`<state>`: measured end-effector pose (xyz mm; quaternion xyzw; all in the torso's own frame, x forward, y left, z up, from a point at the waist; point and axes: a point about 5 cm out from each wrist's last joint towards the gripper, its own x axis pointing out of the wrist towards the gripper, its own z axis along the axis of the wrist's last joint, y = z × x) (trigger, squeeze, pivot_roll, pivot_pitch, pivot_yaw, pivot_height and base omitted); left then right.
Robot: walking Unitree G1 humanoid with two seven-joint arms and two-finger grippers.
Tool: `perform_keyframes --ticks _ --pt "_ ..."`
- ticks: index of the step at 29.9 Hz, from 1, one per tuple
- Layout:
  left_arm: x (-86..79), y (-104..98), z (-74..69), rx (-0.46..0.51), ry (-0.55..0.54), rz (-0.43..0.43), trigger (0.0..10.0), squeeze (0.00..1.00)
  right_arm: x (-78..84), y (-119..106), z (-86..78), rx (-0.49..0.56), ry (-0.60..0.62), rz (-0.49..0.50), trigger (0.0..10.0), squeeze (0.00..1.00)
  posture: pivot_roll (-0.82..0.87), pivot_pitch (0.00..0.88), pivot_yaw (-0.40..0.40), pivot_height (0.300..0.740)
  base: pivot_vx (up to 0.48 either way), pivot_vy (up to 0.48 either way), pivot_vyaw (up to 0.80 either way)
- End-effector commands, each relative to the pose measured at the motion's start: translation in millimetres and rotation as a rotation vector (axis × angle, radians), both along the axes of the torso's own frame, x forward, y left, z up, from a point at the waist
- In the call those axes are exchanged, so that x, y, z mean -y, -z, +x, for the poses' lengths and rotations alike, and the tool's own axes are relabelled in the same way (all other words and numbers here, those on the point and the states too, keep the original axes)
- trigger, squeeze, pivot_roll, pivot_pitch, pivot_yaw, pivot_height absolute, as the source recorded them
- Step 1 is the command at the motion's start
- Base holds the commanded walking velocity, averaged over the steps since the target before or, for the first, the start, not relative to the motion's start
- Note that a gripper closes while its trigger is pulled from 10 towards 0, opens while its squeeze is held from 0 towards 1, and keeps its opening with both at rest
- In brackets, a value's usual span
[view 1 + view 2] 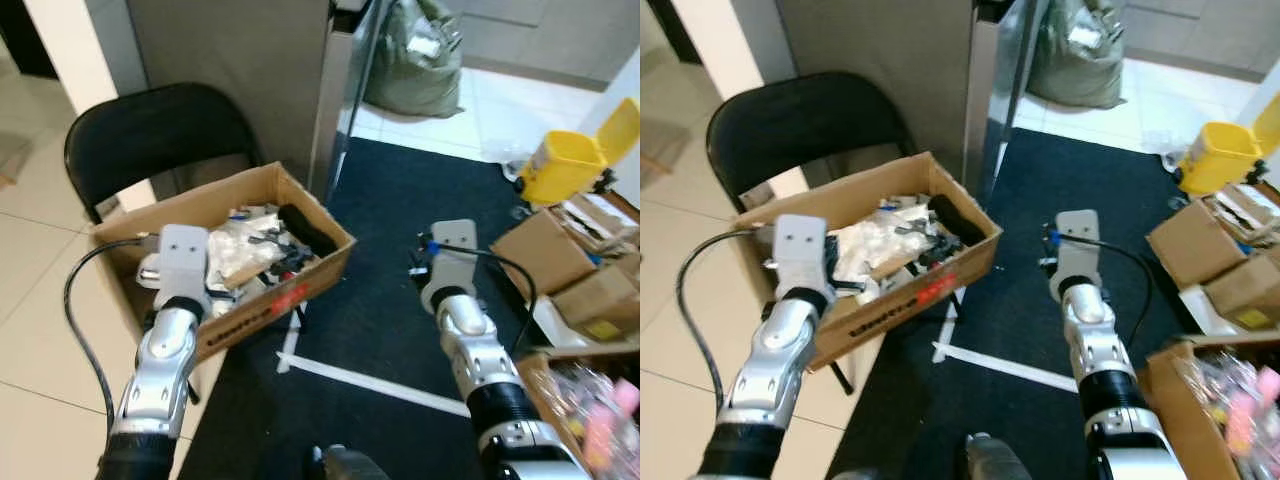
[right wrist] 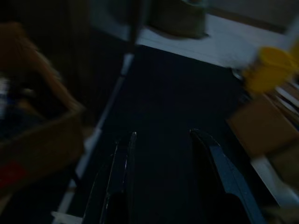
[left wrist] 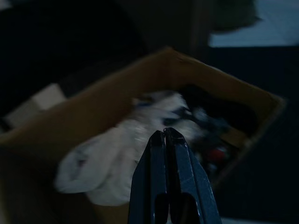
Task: Picking trash to rubbish bin
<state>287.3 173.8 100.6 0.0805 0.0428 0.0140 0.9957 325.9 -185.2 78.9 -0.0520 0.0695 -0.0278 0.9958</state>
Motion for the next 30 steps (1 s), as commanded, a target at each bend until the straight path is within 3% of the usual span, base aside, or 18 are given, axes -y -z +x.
perform_keyframes --ticks 1,11,22,30 --pt "-1.0 10 -2.1 -0.047 0.027 0.025 10.0 0.00 2.4 17 -9.7 -0.062 0.030 0.011 10.0 0.00 0.06 0.032 -0.029 0.740 0.000 0.000 -0.80" --pt "1.6 10 3.2 -0.052 0.084 0.037 10.0 0.00 -0.4 33 -21.0 -0.109 0.067 0.039 10.0 0.00 0.06 0.000 0.007 0.740 0.000 0.000 -0.80" --pt "-8.1 4 6.6 -0.001 -0.023 -0.006 10.0 0.00 -4.1 35 -21.2 -0.116 0.045 0.020 10.0 0.00 0.07 0.000 -0.038 0.740 0.000 0.000 -0.80" --pt "-5.1 11 0.8 -0.019 -0.001 0.010 10.0 0.00 -4.4 35 -20.4 -0.117 0.027 0.004 10.0 0.00 0.07 0.007 -0.055 0.740 0.000 0.000 -0.80"
